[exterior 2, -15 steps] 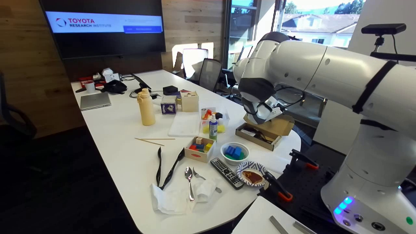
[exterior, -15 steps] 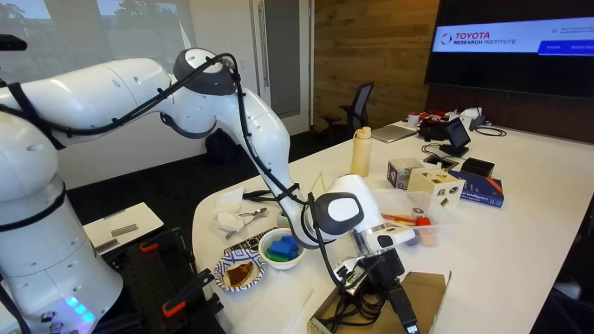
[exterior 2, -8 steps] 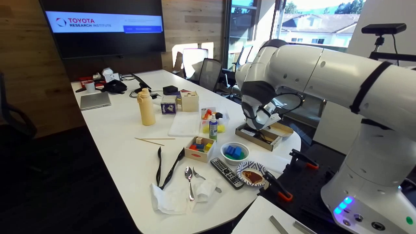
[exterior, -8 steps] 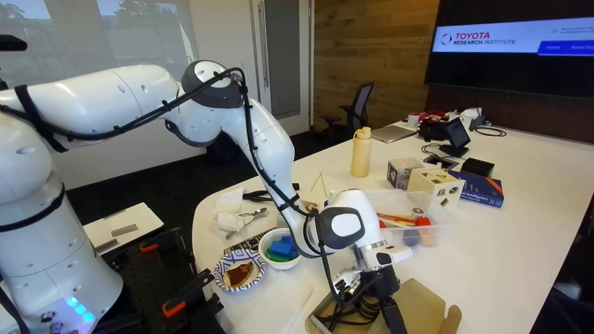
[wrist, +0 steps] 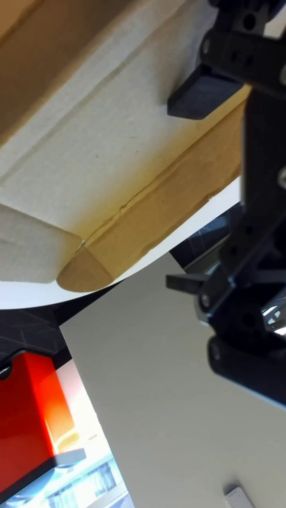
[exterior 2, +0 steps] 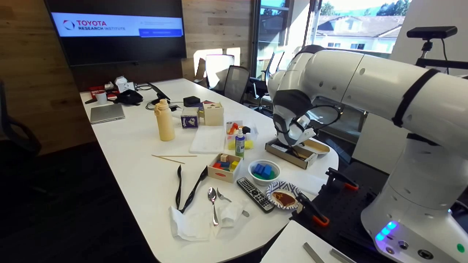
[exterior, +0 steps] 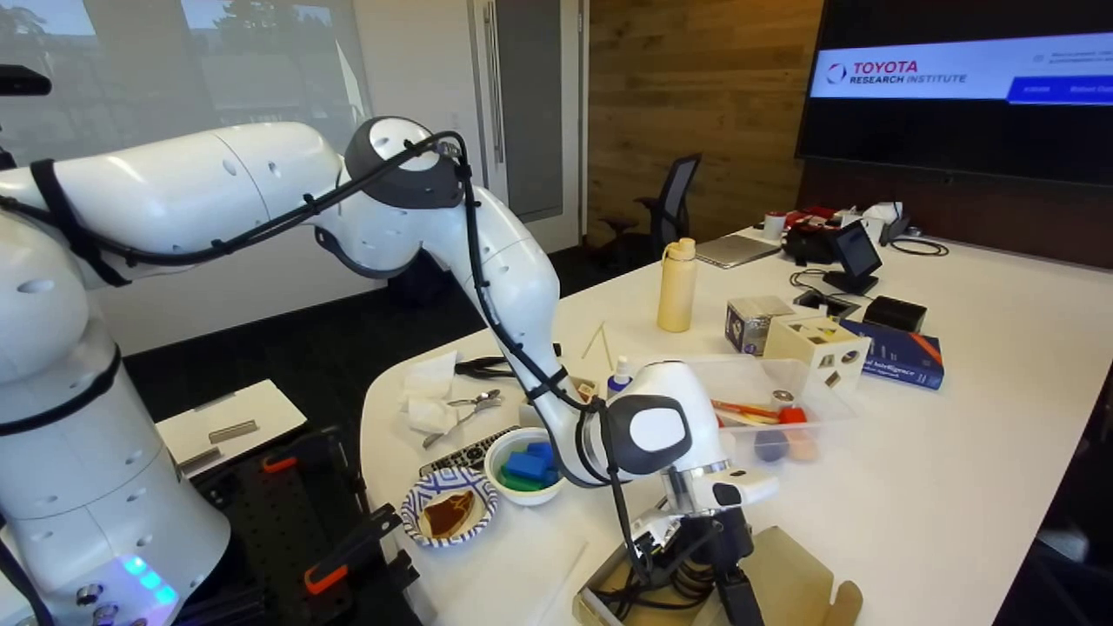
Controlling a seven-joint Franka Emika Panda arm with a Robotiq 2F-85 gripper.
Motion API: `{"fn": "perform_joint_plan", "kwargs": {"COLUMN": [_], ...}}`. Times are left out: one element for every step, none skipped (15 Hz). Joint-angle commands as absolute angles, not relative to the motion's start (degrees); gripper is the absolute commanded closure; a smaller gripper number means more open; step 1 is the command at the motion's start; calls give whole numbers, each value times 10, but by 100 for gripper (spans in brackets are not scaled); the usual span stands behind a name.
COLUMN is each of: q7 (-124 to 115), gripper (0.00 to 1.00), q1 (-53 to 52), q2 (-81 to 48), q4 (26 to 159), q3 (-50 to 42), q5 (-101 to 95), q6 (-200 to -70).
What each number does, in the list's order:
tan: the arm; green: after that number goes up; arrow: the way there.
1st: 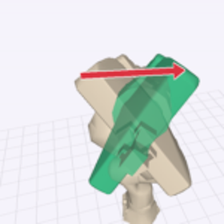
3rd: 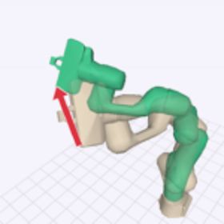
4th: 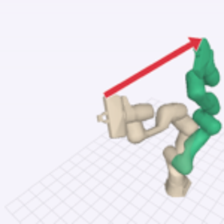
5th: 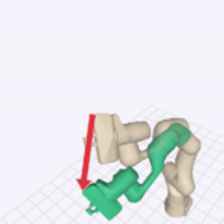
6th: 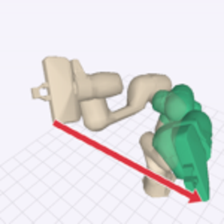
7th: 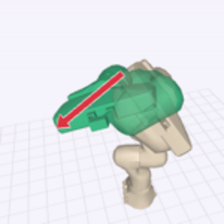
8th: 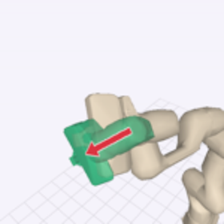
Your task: Open the cardboard box on the right
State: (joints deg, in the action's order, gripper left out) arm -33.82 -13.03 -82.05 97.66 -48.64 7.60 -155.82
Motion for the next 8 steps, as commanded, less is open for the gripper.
{"fn": "perform_joint_plan", "kwargs": {"q7": [-326, -325, -322, -316, -307, -293, -284, -275], "gripper": [0, 0, 0, 0, 0, 0, 0, 0], "q1": [-103, -100, -98, -95, -92, -89, -87, -85], "q2": [-797, -793, -786, -776, -762, -739, -721, -701], "q4": [976, 979, 983, 989, 998, 1015, 1029, 1047], "q3": [-450, -446, -442, -438, -433, -425, -419, -413], "q5": [63, 62, 63, 63, 63, 64, 66, 68], "q6": [-1554, -1556, -1558, -1563, -1562, -1564, -1568, -1573]}}
